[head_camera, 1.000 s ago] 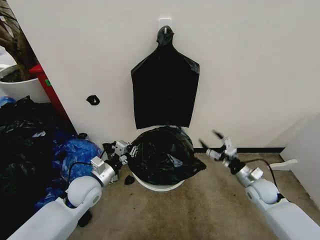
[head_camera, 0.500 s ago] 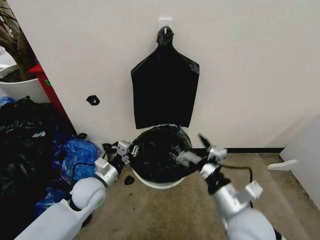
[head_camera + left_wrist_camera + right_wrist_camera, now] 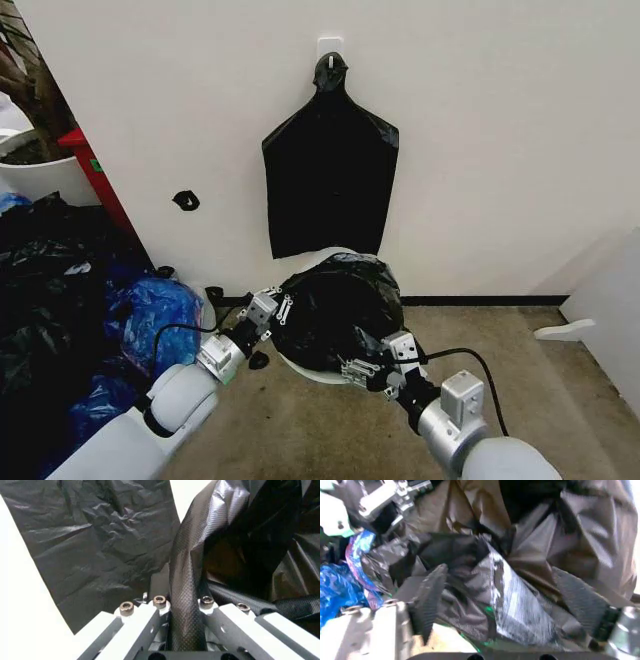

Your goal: Place the garbage bag over the trash bin.

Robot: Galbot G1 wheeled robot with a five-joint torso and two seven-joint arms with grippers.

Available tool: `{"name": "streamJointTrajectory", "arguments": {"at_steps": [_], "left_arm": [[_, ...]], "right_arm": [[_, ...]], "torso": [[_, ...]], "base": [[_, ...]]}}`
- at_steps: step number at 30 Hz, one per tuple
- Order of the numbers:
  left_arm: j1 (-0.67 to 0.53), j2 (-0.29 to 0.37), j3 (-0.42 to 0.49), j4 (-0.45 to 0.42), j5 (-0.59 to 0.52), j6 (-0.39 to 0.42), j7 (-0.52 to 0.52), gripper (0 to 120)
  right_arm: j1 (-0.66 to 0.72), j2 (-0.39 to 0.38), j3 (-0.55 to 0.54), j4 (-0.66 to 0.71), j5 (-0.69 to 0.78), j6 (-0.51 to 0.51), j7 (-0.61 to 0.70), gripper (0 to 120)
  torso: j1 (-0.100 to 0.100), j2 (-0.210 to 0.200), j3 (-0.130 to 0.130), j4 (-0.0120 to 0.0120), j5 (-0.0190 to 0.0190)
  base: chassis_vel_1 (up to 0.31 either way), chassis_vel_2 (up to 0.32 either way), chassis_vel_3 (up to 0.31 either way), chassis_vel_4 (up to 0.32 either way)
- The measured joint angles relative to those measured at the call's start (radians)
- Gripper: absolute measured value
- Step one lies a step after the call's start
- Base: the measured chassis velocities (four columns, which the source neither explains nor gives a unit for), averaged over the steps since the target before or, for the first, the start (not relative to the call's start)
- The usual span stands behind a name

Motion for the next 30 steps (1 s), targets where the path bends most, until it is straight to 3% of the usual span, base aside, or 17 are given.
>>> {"name": "streamJointTrajectory", "arguments": {"at_steps": [10,15,16,18,19,21,24,25,27,30], "left_arm": [[-0.008,-0.003,0.003,0.003,-0.012,0.012,-0.001,1],[-0.005,-0.005,0.001,-0.005,-0.034,0.027,-0.006,1],[-0.005,-0.005,0.000,-0.007,-0.042,0.033,-0.009,1],[-0.004,-0.006,-0.006,-0.020,-0.093,0.076,-0.027,1],[-0.004,-0.006,-0.006,-0.020,-0.093,0.076,-0.027,1],[-0.006,-0.008,-0.012,-0.033,-0.145,0.122,-0.048,1],[-0.020,-0.013,-0.032,-0.055,-0.250,0.213,-0.094,1],[-0.020,-0.013,-0.032,-0.055,-0.250,0.213,-0.094,1],[-0.031,-0.013,-0.049,-0.072,-0.331,0.282,-0.124,1],[-0.040,-0.009,-0.058,-0.093,-0.423,0.355,-0.146,1]], "right_arm": [[0.016,-0.005,0.000,-0.020,0.013,-0.050,0.009,38],[0.006,-0.003,-0.003,-0.035,-0.031,-0.002,-0.009,22],[0.002,-0.002,-0.004,-0.042,-0.052,0.034,-0.028,19],[-0.017,-0.003,-0.009,-0.094,-0.156,0.219,-0.154,8],[-0.017,-0.003,-0.009,-0.094,-0.156,0.219,-0.154,8],[-0.032,-0.004,-0.007,-0.185,-0.267,0.440,-0.335,0],[-0.040,0.007,0.020,-0.357,-0.398,0.763,-0.654,0],[-0.040,0.007,0.020,-0.357,-0.398,0.763,-0.654,0],[-0.042,0.021,0.036,-0.441,-0.445,0.924,-0.812,0],[-0.044,0.037,0.045,-0.500,-0.468,1.015,-0.878,0]], "torso": [[0.000,0.000,0.000,0.0000,0.0000],[0.000,0.000,0.000,-0.0001,0.0000],[0.000,0.000,0.000,-0.0001,0.0000],[0.000,0.000,0.000,-0.0001,0.0000],[0.000,0.000,0.000,-0.0001,0.0000],[0.000,0.000,0.000,-0.0001,-0.0001],[0.000,0.000,0.000,0.0000,0.0003],[0.000,0.000,0.000,0.0000,0.0003],[0.000,0.000,0.000,-0.0001,0.0003],[0.000,0.000,0.000,-0.0001,0.0002]], "base": [[0.000,0.000,0.000,0.000],[0.000,0.000,0.000,0.000],[0.000,0.000,0.000,0.000],[0.000,0.000,0.000,0.000],[0.000,0.000,0.000,0.000],[0.000,0.000,0.000,0.000],[0.000,0.000,0.000,0.000],[0.000,0.000,0.000,0.000],[0.000,0.000,0.000,0.000],[0.000,0.000,0.000,0.000]]}}
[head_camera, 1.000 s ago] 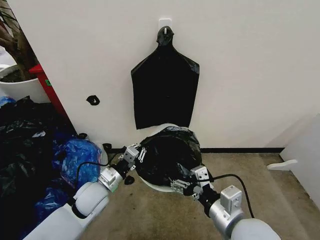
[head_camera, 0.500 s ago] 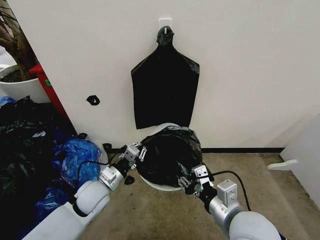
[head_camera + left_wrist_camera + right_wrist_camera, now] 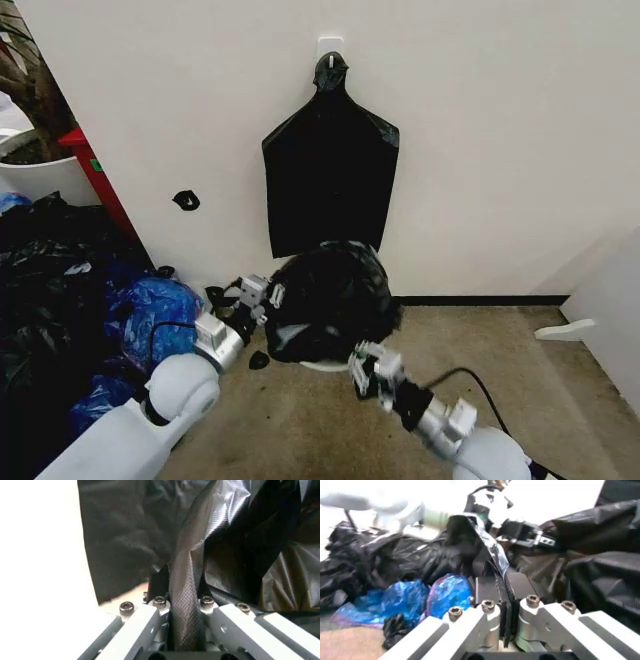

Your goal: Place the garbage bag over the trash bin.

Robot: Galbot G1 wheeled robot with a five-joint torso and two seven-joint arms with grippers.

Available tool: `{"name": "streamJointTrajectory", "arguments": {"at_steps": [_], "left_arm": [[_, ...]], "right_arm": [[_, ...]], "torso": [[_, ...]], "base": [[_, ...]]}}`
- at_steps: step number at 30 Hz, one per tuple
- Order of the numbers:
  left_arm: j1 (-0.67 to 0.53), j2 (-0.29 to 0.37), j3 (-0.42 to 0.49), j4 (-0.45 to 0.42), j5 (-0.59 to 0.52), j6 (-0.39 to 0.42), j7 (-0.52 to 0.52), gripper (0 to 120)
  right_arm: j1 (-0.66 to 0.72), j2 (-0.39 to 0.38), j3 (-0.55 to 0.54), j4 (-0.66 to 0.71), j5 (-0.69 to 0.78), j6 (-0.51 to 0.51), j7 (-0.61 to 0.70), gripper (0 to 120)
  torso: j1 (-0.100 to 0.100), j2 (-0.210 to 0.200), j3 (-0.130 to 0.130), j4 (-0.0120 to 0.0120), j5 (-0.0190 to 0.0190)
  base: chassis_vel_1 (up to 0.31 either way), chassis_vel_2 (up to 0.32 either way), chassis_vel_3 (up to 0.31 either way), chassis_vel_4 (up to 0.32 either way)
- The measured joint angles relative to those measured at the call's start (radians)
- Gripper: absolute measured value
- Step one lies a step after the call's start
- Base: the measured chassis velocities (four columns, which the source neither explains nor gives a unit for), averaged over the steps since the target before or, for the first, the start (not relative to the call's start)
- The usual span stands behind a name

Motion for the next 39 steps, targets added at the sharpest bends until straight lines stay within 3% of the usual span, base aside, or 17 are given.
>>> {"name": "streamJointTrajectory", "arguments": {"at_steps": [8,13,23,27,30,32,34,37,39], "left_arm": [[-0.010,0.007,-0.036,-0.067,-0.225,0.176,-0.087,1],[-0.008,0.006,-0.069,-0.090,-0.287,0.214,-0.124,1],[0.021,0.017,-0.081,-0.118,-0.266,0.239,-0.123,1],[0.026,0.016,-0.075,-0.121,-0.255,0.232,-0.118,1],[0.027,0.011,-0.066,-0.116,-0.233,0.198,-0.105,1],[0.025,0.004,-0.060,-0.107,-0.221,0.178,-0.091,1],[0.025,0.004,-0.060,-0.106,-0.219,0.175,-0.090,1],[0.024,0.000,-0.058,-0.090,-0.204,0.165,-0.087,1],[0.026,0.000,-0.057,-0.074,-0.175,0.143,-0.081,1]], "right_arm": [[0.034,0.037,0.050,-0.166,-0.113,0.155,-0.133,0],[0.054,0.055,0.094,-0.257,-0.229,0.217,-0.169,0],[0.139,0.085,0.250,-0.393,-0.504,0.279,-0.012,0],[0.148,0.079,0.279,-0.418,-0.515,0.280,0.039,0],[0.134,0.055,0.253,-0.433,-0.388,0.280,0.058,8],[0.115,0.039,0.222,-0.431,-0.184,0.283,-0.042,17],[0.113,0.038,0.219,-0.431,-0.137,0.285,-0.076,20],[0.111,0.027,0.222,-0.448,0.122,0.294,-0.311,32],[0.122,0.019,0.259,-0.480,0.308,0.290,-0.547,43]], "torso": [[0.000,0.000,0.000,0.0000,0.0000],[0.000,0.000,0.000,0.0000,0.0000],[0.000,0.000,0.000,0.0001,0.0001],[0.000,0.000,0.000,0.0001,0.0000],[0.000,0.000,0.000,-0.0003,0.0001],[0.000,0.000,0.000,-0.0003,-0.0001],[0.000,0.000,0.000,-0.0004,0.0004],[0.000,0.000,0.000,0.0000,-0.0006],[0.000,0.000,0.000,0.0001,0.0006]], "base": [[0.000,0.000,0.000,0.000],[0.000,0.000,0.000,0.000],[0.000,0.000,0.000,0.000],[0.000,0.000,0.000,0.000],[0.000,0.000,0.000,0.000],[0.000,0.000,0.000,0.000],[0.000,0.000,0.000,0.000],[0.000,0.000,0.000,0.000],[0.000,0.000,0.000,0.000]]}}
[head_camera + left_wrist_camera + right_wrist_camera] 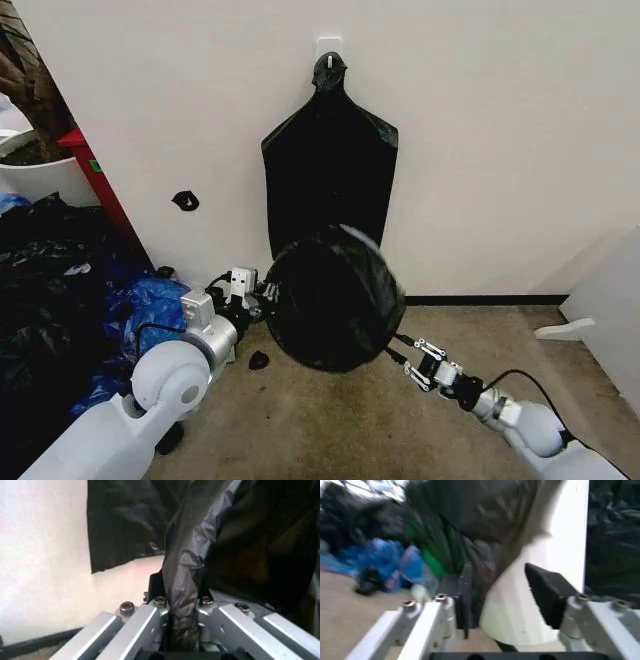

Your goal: Place the garbage bag over the trash bin.

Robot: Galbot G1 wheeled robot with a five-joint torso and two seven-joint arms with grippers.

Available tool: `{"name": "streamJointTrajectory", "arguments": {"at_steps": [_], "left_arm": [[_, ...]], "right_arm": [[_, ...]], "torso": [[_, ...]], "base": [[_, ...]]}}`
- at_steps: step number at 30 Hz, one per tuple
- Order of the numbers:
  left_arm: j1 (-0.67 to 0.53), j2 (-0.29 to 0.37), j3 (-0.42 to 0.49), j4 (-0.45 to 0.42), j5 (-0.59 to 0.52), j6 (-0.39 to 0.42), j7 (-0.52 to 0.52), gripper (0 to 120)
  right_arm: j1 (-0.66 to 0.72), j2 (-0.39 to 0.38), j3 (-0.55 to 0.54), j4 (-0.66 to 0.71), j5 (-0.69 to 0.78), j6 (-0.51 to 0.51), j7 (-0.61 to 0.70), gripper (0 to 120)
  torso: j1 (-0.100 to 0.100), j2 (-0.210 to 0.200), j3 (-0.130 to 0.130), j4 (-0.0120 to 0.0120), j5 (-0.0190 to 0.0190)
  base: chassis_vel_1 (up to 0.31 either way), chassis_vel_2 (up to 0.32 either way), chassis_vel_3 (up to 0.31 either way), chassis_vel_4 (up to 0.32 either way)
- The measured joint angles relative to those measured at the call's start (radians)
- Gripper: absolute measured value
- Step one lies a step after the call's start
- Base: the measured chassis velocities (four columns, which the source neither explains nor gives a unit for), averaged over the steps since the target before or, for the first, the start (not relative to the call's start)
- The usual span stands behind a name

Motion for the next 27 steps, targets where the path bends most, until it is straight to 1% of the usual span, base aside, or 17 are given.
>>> {"name": "streamJointTrajectory", "arguments": {"at_steps": [1,2,3,5,6,7,8,9,10,12,13,15,16,17,20,26,27], "left_arm": [[0.002,0.001,0.001,0.006,0.012,-0.008,0.005,1],[0.002,0.001,0.001,0.006,0.012,-0.008,0.005,1],[0.003,0.002,0.001,0.011,0.022,-0.016,0.009,1],[0.009,0.007,0.004,0.027,0.057,-0.048,0.026,1],[0.015,0.009,0.007,0.037,0.086,-0.077,0.045,1],[0.021,0.010,0.011,0.049,0.118,-0.110,0.068,1],[0.024,0.011,0.012,0.057,0.138,-0.133,0.083,1],[0.024,0.011,0.012,0.057,0.138,-0.133,0.083,1],[0.031,0.012,0.018,0.075,0.181,-0.190,0.117,1],[0.041,0.012,0.026,0.118,0.262,-0.318,0.188,1],[0.044,0.011,0.030,0.142,0.294,-0.381,0.226,1],[0.046,0.008,0.037,0.181,0.331,-0.471,0.286,1],[0.046,0.008,0.037,0.181,0.331,-0.471,0.286,1],[0.047,0.005,0.039,0.202,0.352,-0.516,0.316,1],[0.046,-0.001,0.044,0.243,0.416,-0.596,0.356,1],[0.044,-0.001,0.041,0.263,0.470,-0.655,0.360,1],[0.044,0.001,0.039,0.264,0.474,-0.663,0.360,1]], "right_arm": [[0.004,-0.001,0.026,-0.008,0.052,-0.014,-0.074,47],[0.004,-0.001,0.026,-0.008,0.052,-0.014,-0.074,47],[0.008,-0.003,0.053,-0.016,0.098,-0.032,-0.137,50],[0.017,-0.009,0.137,-0.025,0.239,-0.111,-0.304,58],[0.014,-0.015,0.165,-0.008,0.311,-0.153,-0.334,64],[0.008,-0.020,0.175,0.015,0.355,-0.179,-0.328,67],[0.002,-0.024,0.179,0.039,0.385,-0.200,-0.306,70],[0.002,-0.024,0.179,0.039,0.385,-0.200,-0.306,70],[-0.012,-0.030,0.182,0.087,0.423,-0.232,-0.242,73],[-0.035,-0.038,0.176,0.180,0.451,-0.273,-0.068,84],[-0.055,-0.042,0.162,0.264,0.453,-0.316,0.076,88],[-0.075,-0.047,0.134,0.378,0.448,-0.377,0.230,94],[-0.075,-0.047,0.134,0.378,0.448,-0.377,0.230,94],[-0.083,-0.049,0.115,0.430,0.443,-0.419,0.291,98],[-0.090,-0.051,0.078,0.518,0.414,-0.516,0.365,100],[-0.091,-0.064,0.045,0.544,0.324,-0.601,0.388,100],[-0.093,-0.065,0.039,0.544,0.314,-0.614,0.391,98]], "torso": [[0.000,0.000,0.000,-0.0002,-0.0001],[0.000,0.000,0.000,-0.0002,-0.0001],[0.000,0.000,0.000,0.0000,-0.0002],[0.000,0.000,0.000,0.0000,-0.0010],[0.000,0.000,0.000,-0.0002,-0.0003],[0.000,0.000,0.000,-0.0002,-0.0003],[0.000,0.000,0.000,-0.0002,-0.0006],[0.000,0.000,0.000,-0.0002,-0.0006],[0.000,0.000,0.000,-0.0002,-0.0010],[0.000,0.000,0.000,0.0000,-0.0010],[0.000,0.000,0.000,0.0000,-0.0008],[0.000,0.000,0.000,0.0001,-0.0009],[0.000,0.000,0.000,0.0001,-0.0009],[0.000,0.000,0.000,0.0000,-0.0013],[0.000,0.000,0.000,0.0001,-0.0009],[0.000,0.000,0.000,0.0000,-0.0009],[0.000,0.000,0.000,-0.0001,-0.0007]], "base": [[0.000,0.000,0.000,0.000],[0.000,0.000,0.000,0.000],[0.000,0.000,0.000,0.000],[0.000,0.000,0.000,0.000],[0.000,0.000,0.000,0.000],[0.000,0.000,0.000,0.000],[0.000,0.000,0.000,0.000],[0.000,0.000,0.000,0.000],[0.000,0.000,0.000,0.000],[0.000,0.000,0.000,0.000],[0.000,0.000,0.000,0.000],[0.000,0.000,0.000,0.000],[0.000,0.000,0.000,0.000],[0.000,0.000,0.000,0.000],[0.000,0.000,0.000,0.000],[0.000,0.000,0.000,0.000],[0.000,0.000,0.000,0.000]]}}
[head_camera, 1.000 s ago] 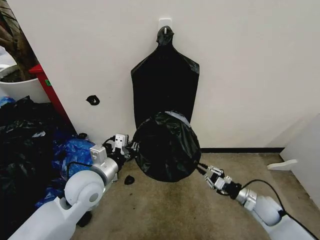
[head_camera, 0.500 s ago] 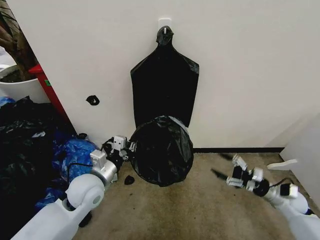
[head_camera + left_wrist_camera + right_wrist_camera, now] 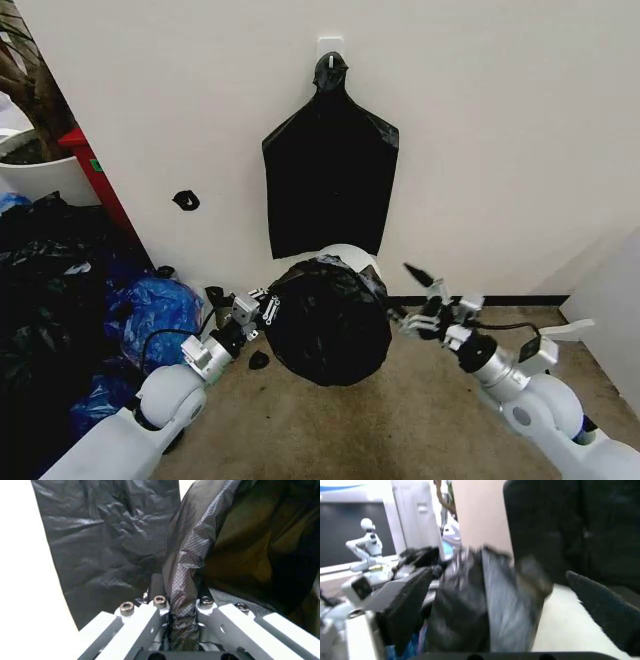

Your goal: Place the garbage bag over the trash bin.

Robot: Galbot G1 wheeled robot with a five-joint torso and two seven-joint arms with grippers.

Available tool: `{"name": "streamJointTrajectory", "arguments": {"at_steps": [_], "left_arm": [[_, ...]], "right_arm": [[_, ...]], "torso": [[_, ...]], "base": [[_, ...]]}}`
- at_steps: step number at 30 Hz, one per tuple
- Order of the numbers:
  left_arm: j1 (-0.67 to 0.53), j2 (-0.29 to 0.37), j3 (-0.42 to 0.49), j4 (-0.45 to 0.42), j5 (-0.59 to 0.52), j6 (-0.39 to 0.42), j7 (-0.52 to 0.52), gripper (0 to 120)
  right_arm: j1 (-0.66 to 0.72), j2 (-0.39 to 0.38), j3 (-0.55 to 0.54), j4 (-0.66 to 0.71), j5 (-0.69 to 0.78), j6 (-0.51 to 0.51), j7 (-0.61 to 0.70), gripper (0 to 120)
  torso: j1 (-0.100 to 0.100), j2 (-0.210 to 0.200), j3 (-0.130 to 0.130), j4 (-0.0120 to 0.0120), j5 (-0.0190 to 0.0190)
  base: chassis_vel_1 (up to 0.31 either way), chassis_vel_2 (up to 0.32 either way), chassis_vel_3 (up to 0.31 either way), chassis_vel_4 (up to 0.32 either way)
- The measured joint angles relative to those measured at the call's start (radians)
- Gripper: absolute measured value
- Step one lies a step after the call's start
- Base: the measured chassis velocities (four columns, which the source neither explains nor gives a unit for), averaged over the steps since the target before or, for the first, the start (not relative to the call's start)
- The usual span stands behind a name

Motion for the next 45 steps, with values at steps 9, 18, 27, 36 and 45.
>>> {"name": "streamJointTrajectory", "arguments": {"at_steps": [9,18,27,36,45], "left_arm": [[-0.001,0.007,-0.004,0.003,0.011,-0.029,-0.003,1],[-0.006,0.009,-0.001,0.009,0.015,-0.027,-0.007,1],[-0.003,0.009,0.001,0.009,0.018,-0.023,-0.008,1],[-0.023,0.009,0.003,0.021,0.007,-0.067,0.095,1],[-0.044,0.011,0.004,0.023,-0.066,-0.046,0.147,1]], "right_arm": [[-0.005,0.004,-0.020,0.003,0.004,-0.066,0.044,65],[0.003,0.003,-0.008,0.000,0.042,-0.055,0.027,32],[0.015,0.003,-0.005,-0.024,0.016,-0.030,0.029,2],[0.039,0.025,-0.012,-0.061,-0.120,0.046,0.220,0],[0.091,0.074,-0.011,-0.268,-0.515,0.337,0.301,0]], "torso": [[0.000,0.000,0.000,0.0000,0.0000],[0.000,0.000,0.000,0.0001,0.0000],[0.000,0.000,0.000,0.0001,0.0000],[0.000,0.000,0.000,0.0000,0.0000],[0.000,0.000,0.000,0.0002,0.0003]], "base": [[0.000,0.000,0.000,0.000],[0.000,0.000,0.000,0.000],[0.000,0.000,0.000,0.000],[0.000,0.000,0.000,0.000],[0.000,0.000,0.000,0.000]]}}
